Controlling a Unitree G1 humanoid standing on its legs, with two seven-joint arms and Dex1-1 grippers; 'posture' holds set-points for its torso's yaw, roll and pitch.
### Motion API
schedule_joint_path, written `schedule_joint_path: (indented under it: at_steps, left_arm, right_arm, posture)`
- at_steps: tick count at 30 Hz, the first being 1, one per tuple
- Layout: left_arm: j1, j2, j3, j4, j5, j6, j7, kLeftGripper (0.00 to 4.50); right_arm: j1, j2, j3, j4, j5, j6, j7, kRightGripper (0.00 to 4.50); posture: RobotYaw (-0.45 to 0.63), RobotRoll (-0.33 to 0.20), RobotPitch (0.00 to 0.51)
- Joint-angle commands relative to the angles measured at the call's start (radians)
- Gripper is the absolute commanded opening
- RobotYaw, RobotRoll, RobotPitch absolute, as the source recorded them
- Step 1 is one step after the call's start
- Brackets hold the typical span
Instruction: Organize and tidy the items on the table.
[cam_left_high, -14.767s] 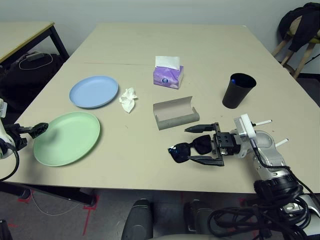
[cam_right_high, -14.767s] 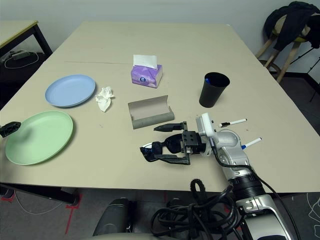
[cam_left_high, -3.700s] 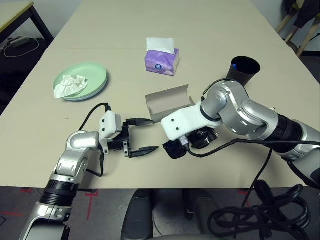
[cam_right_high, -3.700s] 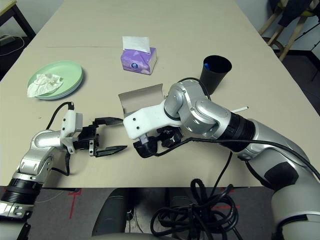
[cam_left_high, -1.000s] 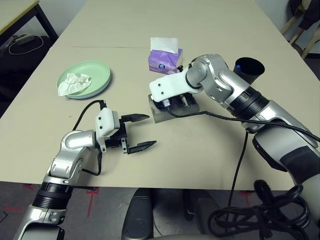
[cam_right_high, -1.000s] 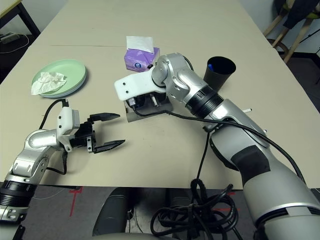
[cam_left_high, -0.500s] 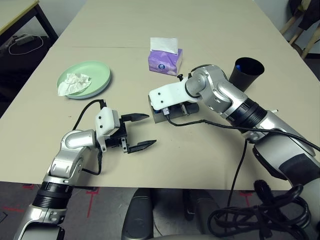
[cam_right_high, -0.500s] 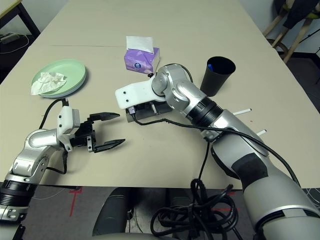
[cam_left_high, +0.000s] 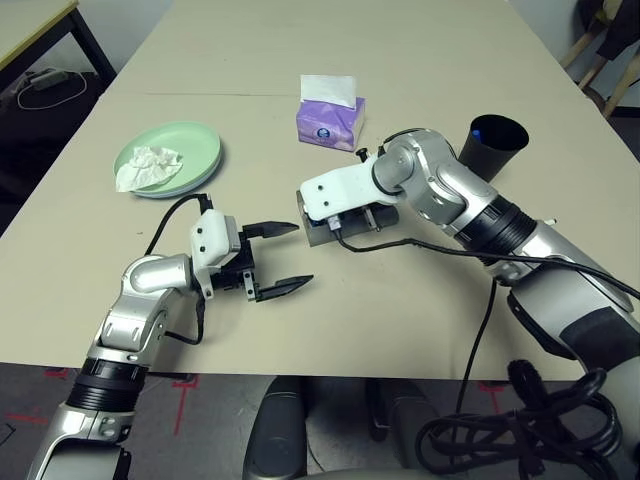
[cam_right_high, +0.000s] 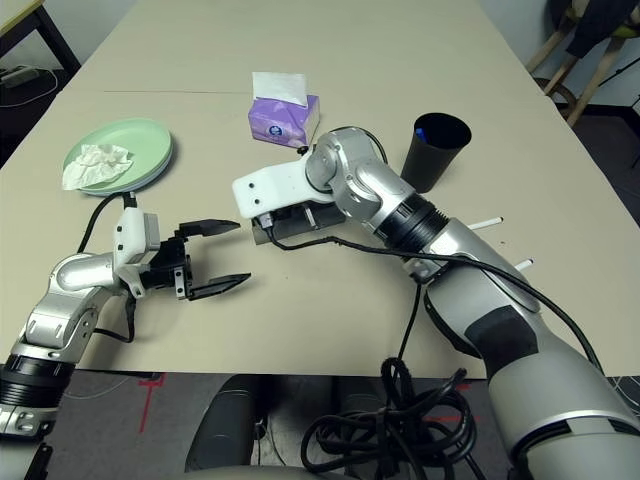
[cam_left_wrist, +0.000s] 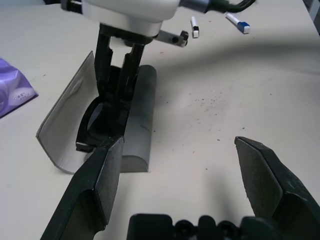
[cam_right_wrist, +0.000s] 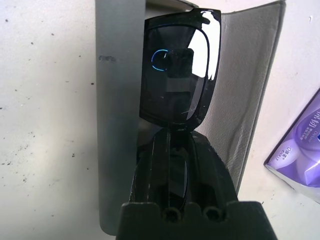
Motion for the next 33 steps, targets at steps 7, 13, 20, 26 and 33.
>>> schedule_joint_path:
  at_steps: [7,13,20,26,33]
  left_arm:
    - [-0.024,-0.003,-0.013,0.028,0.019,-0.015,-0.019,4.50]
    - [-0.043,0.001,-0.009,0.056,0.020,-0.021,-0.035,4.50]
    - [-0.057,0.004,-0.003,0.089,0.018,-0.023,-0.051,4.50]
    - [-0.053,-0.007,0.006,0.094,0.002,-0.005,-0.047,4.50]
    - [-0.038,-0.005,0.022,0.103,0.001,-0.003,-0.034,4.50]
  right_arm:
    - [-0.025,-0.021,-0.038,-0.017,0.004,0.036,0.027,4.41]
    - [-0.019,-0.035,-0.132,-0.068,0.062,0.152,0.045,4.46]
    - [0.146,-0.103,-0.291,-0.206,0.237,0.308,0.077,4.46]
    - [0.322,-0.080,-0.475,-0.293,0.451,0.359,0.003,4.46]
    - [0.545,-0.009,-0.659,-0.396,0.709,0.420,-0.092,4.46]
  posture:
    - [0.16,0.000,0.126]
    - [0.14,0.000,0.114]
    - [0.11,0.000,0.107]
    - [0.10,0.000,0.108]
    - [0.11,0.000,0.117]
